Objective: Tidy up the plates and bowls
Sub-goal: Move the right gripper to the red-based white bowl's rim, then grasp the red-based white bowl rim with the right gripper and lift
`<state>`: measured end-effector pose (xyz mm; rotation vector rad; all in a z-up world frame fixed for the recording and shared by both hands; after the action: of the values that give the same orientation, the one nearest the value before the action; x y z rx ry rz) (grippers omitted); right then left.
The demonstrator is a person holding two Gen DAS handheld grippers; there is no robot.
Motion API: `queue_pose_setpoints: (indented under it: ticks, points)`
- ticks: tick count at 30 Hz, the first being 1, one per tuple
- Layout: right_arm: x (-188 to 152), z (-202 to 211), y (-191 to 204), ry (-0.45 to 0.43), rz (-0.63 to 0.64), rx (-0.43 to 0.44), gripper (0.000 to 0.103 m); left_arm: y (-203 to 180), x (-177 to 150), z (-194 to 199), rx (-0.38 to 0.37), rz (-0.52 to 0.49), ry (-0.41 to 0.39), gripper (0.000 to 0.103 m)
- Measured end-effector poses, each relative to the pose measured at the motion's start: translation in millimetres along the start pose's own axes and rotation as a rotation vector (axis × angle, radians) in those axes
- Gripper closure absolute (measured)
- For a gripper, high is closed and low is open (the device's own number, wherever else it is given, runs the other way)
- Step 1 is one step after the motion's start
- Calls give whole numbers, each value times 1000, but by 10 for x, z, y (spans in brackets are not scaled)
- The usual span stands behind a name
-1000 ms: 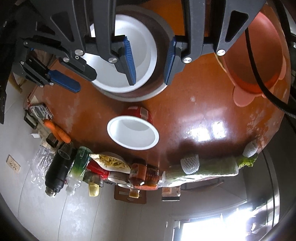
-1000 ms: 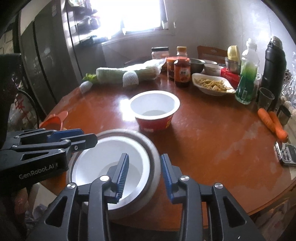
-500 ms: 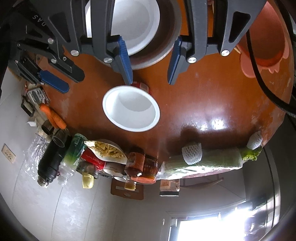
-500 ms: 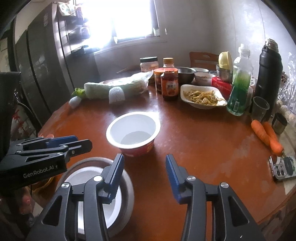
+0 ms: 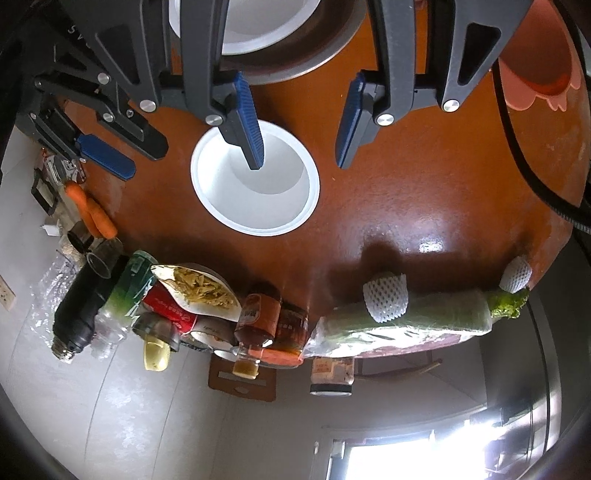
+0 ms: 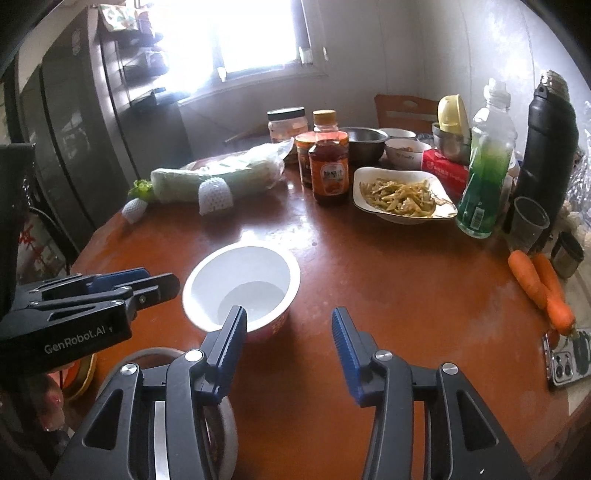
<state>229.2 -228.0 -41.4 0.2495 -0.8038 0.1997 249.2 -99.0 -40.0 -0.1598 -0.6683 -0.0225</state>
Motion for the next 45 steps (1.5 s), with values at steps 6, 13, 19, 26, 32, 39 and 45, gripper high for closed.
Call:
queue_pose_setpoints:
  ticks: [6,13,19,26,32,39,45]
  points:
    - [76,-235,-41,41,3,6,54,62,46,-169,10,24,32,63]
    - [109,-511,5,96,25,28,53,136,55,-376,36,44,76,63]
    - [117,-675,10,128,31,38,54,148,57,-507,45,45,104,63]
    - [102,-798,0,156,31,44,54,159,50,-614,50,47,127,63]
    - [109,-819,15,150,46,49,59,150,42,-644,26,50,131,63]
    - [83,-800,85,156,58,81,79,69,17,-640,-29,47,142,72]
    - [123,-723,139,138,65,82,80,71,42,-531,-30,50,110,72]
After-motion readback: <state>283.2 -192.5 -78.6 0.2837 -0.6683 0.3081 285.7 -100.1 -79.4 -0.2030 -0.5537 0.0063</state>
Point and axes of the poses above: each gripper's, at about its wrist camera, not at the fingertips, and z roughly against the way its jaws point, y to its left, x to its top, the point moved 8 cm from there along -z, roughly the way its jaws point
